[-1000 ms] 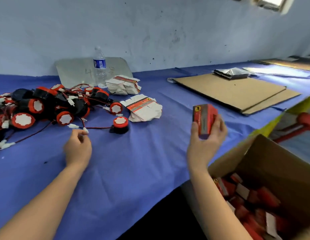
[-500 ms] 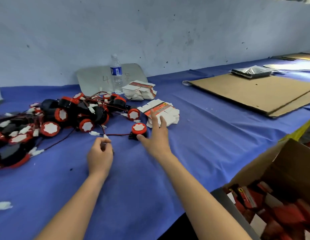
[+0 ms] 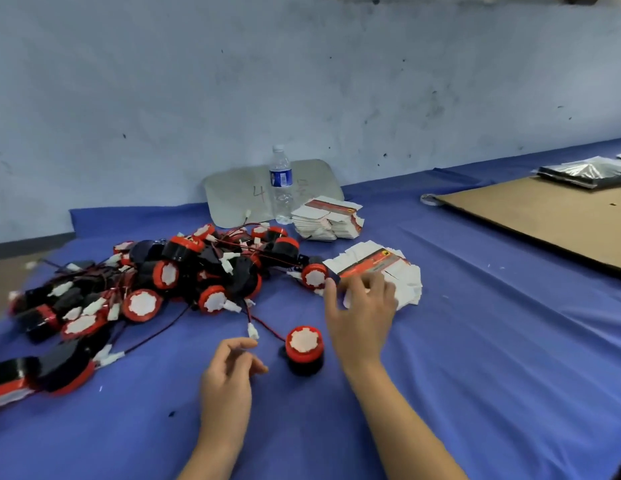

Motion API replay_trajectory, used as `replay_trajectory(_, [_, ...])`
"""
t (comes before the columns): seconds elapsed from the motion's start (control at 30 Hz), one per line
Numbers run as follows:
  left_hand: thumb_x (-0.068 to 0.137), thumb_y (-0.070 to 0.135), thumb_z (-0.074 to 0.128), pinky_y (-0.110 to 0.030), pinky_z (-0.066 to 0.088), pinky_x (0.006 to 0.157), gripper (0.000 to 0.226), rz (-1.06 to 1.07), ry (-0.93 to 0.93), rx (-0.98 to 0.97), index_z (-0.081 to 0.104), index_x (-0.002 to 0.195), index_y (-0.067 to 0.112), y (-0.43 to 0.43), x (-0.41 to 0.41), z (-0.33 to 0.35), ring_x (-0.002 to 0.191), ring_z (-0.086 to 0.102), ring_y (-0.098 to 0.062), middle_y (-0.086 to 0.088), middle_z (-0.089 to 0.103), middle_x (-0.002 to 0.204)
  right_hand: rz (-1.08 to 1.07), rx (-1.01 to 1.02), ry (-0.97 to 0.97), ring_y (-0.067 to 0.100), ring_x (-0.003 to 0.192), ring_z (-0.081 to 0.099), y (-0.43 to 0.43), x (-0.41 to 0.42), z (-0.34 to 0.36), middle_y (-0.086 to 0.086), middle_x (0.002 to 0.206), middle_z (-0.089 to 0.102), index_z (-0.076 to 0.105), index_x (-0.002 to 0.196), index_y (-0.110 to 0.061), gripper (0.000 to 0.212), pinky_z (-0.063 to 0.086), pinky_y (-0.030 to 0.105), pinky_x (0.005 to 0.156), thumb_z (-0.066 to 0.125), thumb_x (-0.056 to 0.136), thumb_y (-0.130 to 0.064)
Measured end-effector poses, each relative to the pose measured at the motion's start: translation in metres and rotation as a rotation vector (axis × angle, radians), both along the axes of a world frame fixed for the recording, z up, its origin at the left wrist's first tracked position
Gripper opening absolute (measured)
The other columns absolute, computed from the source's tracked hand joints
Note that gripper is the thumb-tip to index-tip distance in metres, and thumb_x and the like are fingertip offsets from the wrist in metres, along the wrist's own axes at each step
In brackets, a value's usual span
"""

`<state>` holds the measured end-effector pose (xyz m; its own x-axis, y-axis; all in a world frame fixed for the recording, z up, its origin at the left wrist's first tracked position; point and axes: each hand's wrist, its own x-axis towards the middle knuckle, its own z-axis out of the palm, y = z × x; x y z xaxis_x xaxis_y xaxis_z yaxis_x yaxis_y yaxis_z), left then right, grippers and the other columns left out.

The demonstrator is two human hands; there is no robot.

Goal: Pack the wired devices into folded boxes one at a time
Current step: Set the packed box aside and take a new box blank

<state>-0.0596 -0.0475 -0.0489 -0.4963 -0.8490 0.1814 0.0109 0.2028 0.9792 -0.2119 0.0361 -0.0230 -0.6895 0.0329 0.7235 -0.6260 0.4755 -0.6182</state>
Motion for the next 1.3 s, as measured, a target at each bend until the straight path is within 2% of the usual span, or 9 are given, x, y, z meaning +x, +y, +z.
replay_trajectory(0.07, [0.094,-0.003,0.047,-0.021,0.049,0.067,0.034,-0.058,-0.024,-0.004,0.064,0.083,0.023,0.0,-0.002,-0.002,0.061,0.06,-0.009,-0.001,0.062,0.061,-0.071,0.255,-0.053,0.039,0.124,0.046,0.007,-0.025,0.0,0.016,0.128,0.054,0.065,0.111,-0.014,0.032,0.038,0.052,0.098,0.069,0.081,-0.026])
replay_trajectory(0.17, [0.096,-0.001,0.047,-0.025,0.047,0.067,0.035,-0.082,-0.042,-0.011,0.065,0.081,0.025,-0.001,-0.002,-0.003,0.061,0.058,-0.011,-0.002,0.06,0.063,0.016,0.627,-0.427,0.026,0.149,-0.002,0.021,-0.056,-0.022,0.006,0.162,0.006,0.023,0.15,-0.029,0.062,-0.003,0.051,0.117,0.047,0.095,-0.046])
replay_trajectory(0.37, [0.095,-0.001,0.048,-0.029,0.048,0.07,0.028,-0.082,-0.051,-0.018,0.065,0.084,0.019,0.002,-0.001,-0.002,0.062,0.059,-0.011,-0.002,0.061,0.064,-0.1,0.639,-0.414,0.024,0.135,0.034,0.016,-0.058,-0.024,0.002,0.142,0.045,0.048,0.132,-0.025,0.044,-0.002,0.056,0.115,0.044,0.095,-0.047])
replay_trajectory(0.53, [0.095,0.0,0.049,-0.035,0.049,0.074,0.025,-0.089,-0.052,-0.003,0.065,0.085,0.018,0.004,0.0,0.002,0.063,0.06,-0.013,-0.002,0.061,0.064,-0.141,0.677,-0.434,0.027,0.133,0.032,0.015,-0.061,-0.023,0.006,0.141,0.039,0.044,0.14,-0.025,0.055,-0.002,0.056,0.116,0.045,0.093,-0.054])
replay_trajectory(0.77, [0.094,-0.001,0.049,-0.036,0.048,0.073,0.025,-0.094,-0.063,0.013,0.065,0.083,0.014,0.006,0.0,0.004,0.061,0.059,-0.011,-0.002,0.061,0.062,-0.193,0.415,-0.234,0.033,0.117,0.048,0.015,-0.06,-0.02,0.008,0.114,0.065,0.068,0.106,-0.013,0.027,0.012,0.047,0.111,0.05,0.099,-0.032])
replay_trajectory(0.87, [0.094,-0.001,0.048,-0.034,0.048,0.071,0.026,-0.1,-0.069,0.003,0.065,0.08,0.013,0.006,0.0,0.005,0.06,0.057,-0.01,-0.002,0.061,0.062,-0.318,0.074,-0.101,0.038,0.094,0.057,0.02,-0.061,-0.01,0.015,0.086,0.069,0.069,0.093,-0.003,0.012,0.028,0.044,0.086,0.058,0.093,-0.009])
replay_trajectory(0.97, [0.095,0.0,0.048,-0.033,0.048,0.07,0.027,-0.106,-0.074,-0.012,0.065,0.079,0.014,0.004,0.0,0.004,0.061,0.058,-0.012,-0.002,0.062,0.063,-0.306,-0.274,-0.172,0.043,0.089,0.056,0.035,-0.065,0.0,0.023,0.091,0.063,0.064,0.104,-0.001,0.019,0.038,0.042,0.075,0.048,0.096,-0.007])
replay_trajectory(1.17, [0.096,0.007,0.053,-0.038,0.051,0.077,0.028,-0.018,0.072,-0.017,0.06,0.1,0.034,0.006,-0.004,0.008,0.07,0.064,-0.017,0.004,0.065,0.08,0.124,-0.6,-0.148,0.006,0.069,0.045,0.032,-0.039,0.027,-0.005,0.081,0.055,0.049,0.097,-0.015,0.016,0.031,0.021,0.06,0.033,0.096,-0.017])
replay_trajectory(1.3, [0.084,0.047,0.066,-0.036,0.048,0.089,0.057,-0.026,0.306,-0.067,0.033,0.127,0.064,0.009,0.001,0.019,0.102,0.063,-0.008,0.023,0.056,0.118,0.642,-0.434,-0.345,0.0,0.062,0.044,0.01,0.004,0.031,-0.017,0.067,0.055,0.05,0.083,-0.022,0.017,0.036,0.016,0.059,0.038,0.089,-0.012])
